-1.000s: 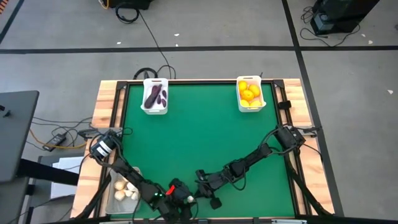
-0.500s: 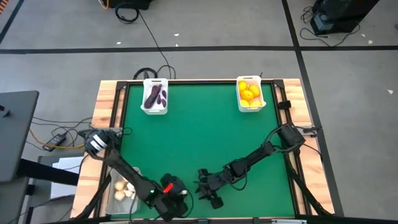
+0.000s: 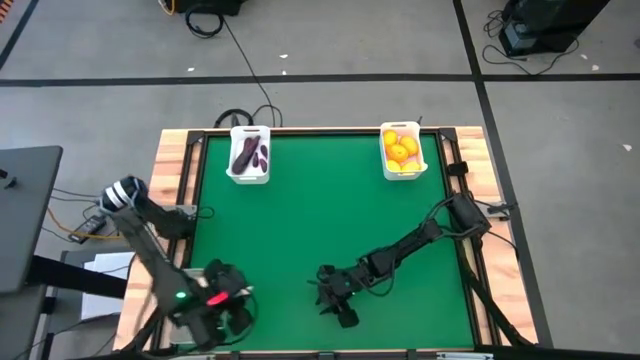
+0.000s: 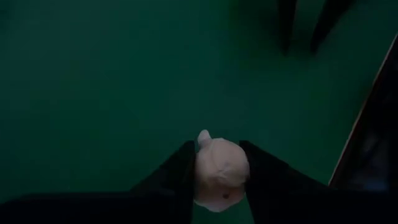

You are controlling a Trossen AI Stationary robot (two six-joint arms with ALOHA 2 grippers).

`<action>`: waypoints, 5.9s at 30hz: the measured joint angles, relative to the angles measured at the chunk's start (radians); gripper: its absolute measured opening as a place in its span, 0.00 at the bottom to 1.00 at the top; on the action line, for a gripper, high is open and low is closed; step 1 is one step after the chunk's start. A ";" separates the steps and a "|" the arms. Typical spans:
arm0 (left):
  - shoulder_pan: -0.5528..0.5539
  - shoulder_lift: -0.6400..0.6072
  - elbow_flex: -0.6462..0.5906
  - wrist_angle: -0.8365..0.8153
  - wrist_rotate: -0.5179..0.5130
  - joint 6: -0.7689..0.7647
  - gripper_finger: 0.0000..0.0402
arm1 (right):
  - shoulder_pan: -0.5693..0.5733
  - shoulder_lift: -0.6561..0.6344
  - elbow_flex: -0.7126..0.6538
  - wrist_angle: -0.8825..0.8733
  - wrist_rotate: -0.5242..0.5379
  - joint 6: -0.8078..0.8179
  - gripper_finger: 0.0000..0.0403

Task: Sort produce into baskets
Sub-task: Put the garlic on the gray bin, then return to Home Position

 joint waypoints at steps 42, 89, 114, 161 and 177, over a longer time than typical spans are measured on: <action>0.109 -0.170 -0.126 -0.257 -0.227 0.038 0.67 | -0.160 -0.749 -0.298 -0.266 0.277 -0.060 0.41; 1.014 -0.619 -0.812 1.339 0.226 1.522 0.67 | -0.160 -1.668 -1.013 -0.091 0.500 0.087 0.01; 1.013 -1.082 -1.120 1.197 0.341 1.387 0.52 | -0.236 -1.668 -1.052 -0.004 0.481 0.088 0.02; 1.001 -1.591 -1.228 1.046 0.430 1.473 0.51 | -0.252 -1.765 -1.051 -0.026 0.507 0.054 0.02; 1.001 -1.591 -1.227 1.032 0.490 1.461 0.11 | -0.241 -2.073 -1.051 -0.247 0.460 0.028 0.02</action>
